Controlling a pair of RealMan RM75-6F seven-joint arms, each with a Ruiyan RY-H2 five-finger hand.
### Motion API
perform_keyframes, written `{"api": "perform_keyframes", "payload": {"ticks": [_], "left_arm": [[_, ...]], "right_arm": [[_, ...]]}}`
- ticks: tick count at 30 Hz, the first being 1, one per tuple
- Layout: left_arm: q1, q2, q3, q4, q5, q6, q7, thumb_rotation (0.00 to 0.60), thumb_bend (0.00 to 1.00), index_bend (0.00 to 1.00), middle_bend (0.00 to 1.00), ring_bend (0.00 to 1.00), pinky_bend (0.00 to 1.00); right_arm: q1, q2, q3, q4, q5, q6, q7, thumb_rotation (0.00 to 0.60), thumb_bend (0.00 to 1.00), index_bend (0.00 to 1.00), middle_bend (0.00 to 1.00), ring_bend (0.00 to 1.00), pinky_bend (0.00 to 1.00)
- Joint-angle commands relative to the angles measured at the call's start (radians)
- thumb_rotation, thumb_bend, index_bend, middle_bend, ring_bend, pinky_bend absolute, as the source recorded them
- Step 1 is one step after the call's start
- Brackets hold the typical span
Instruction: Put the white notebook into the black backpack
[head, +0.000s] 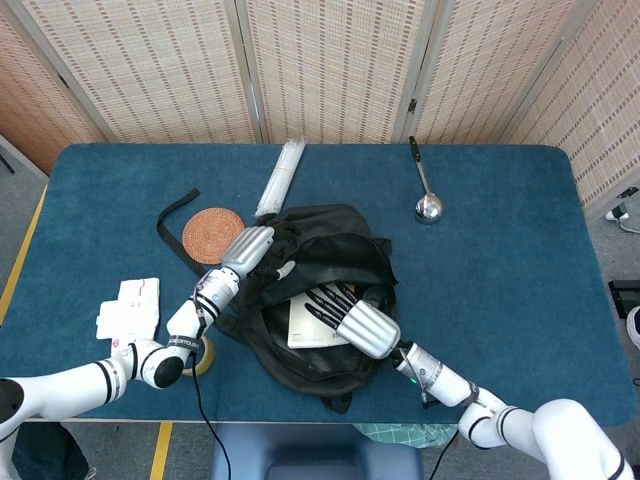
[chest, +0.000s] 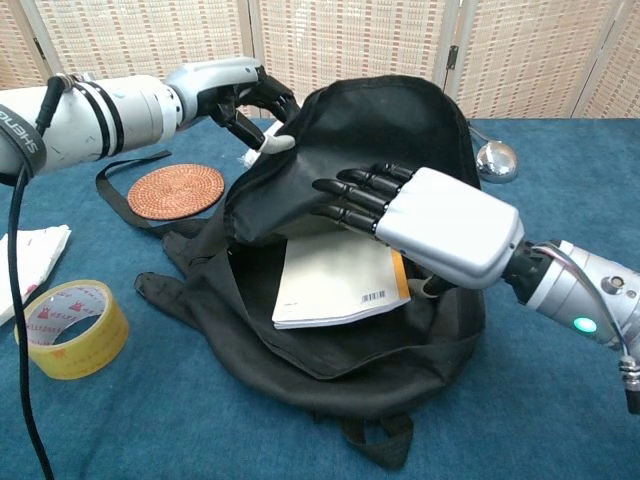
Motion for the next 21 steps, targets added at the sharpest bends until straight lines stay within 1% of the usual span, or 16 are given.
{"api": "perform_keyframes", "payload": {"ticks": [1,4,6,8,11,13,15,19,21], "left_arm": [[0.001,0.001,0.001,-0.004,0.002,0.001,0.001,0.6,0.47,0.55,0.3,0.21,0.0],[0.004,0.007,0.008,-0.02,0.011,0.004,0.004,0.6,0.47,0.54,0.3,0.21,0.0],[0.007,0.017,0.014,-0.039,0.015,0.001,0.01,0.6,0.47,0.53,0.29,0.21,0.0],[0.007,0.04,0.027,-0.072,0.018,-0.019,0.021,0.6,0.45,0.47,0.27,0.18,0.0],[0.01,0.077,0.039,-0.125,0.023,-0.039,0.028,0.6,0.38,0.33,0.21,0.14,0.0],[0.018,0.099,0.042,-0.158,0.028,-0.039,0.022,0.6,0.36,0.28,0.19,0.13,0.0],[0.034,0.125,0.045,-0.196,0.043,-0.026,0.012,0.6,0.35,0.25,0.19,0.12,0.0],[0.072,0.175,0.05,-0.246,0.068,0.013,-0.011,0.6,0.35,0.24,0.19,0.12,0.0],[0.098,0.2,0.056,-0.259,0.065,0.043,-0.009,0.6,0.35,0.24,0.19,0.13,0.0]], "right_arm": [[-0.031,0.093,-0.016,-0.117,-0.006,0.019,-0.054,0.6,0.06,0.0,0.0,0.01,0.0],[-0.064,0.186,-0.039,-0.228,-0.024,0.056,-0.092,0.6,0.06,0.0,0.0,0.01,0.0],[-0.086,0.238,-0.055,-0.285,-0.036,0.08,-0.108,0.6,0.06,0.0,0.0,0.02,0.0],[-0.114,0.293,-0.07,-0.338,-0.044,0.108,-0.117,0.6,0.06,0.0,0.0,0.03,0.0],[-0.153,0.358,-0.08,-0.4,-0.044,0.145,-0.124,0.6,0.05,0.0,0.0,0.04,0.0],[-0.176,0.39,-0.082,-0.425,-0.044,0.169,-0.129,0.6,0.05,0.0,0.0,0.04,0.0],[-0.201,0.421,-0.08,-0.444,-0.043,0.196,-0.133,0.6,0.05,0.0,0.0,0.05,0.0],[-0.232,0.467,-0.068,-0.476,-0.016,0.211,-0.093,0.6,0.05,0.0,0.01,0.07,0.0],[-0.244,0.49,-0.053,-0.497,0.016,0.209,-0.052,0.6,0.1,0.0,0.01,0.09,0.0]]}}
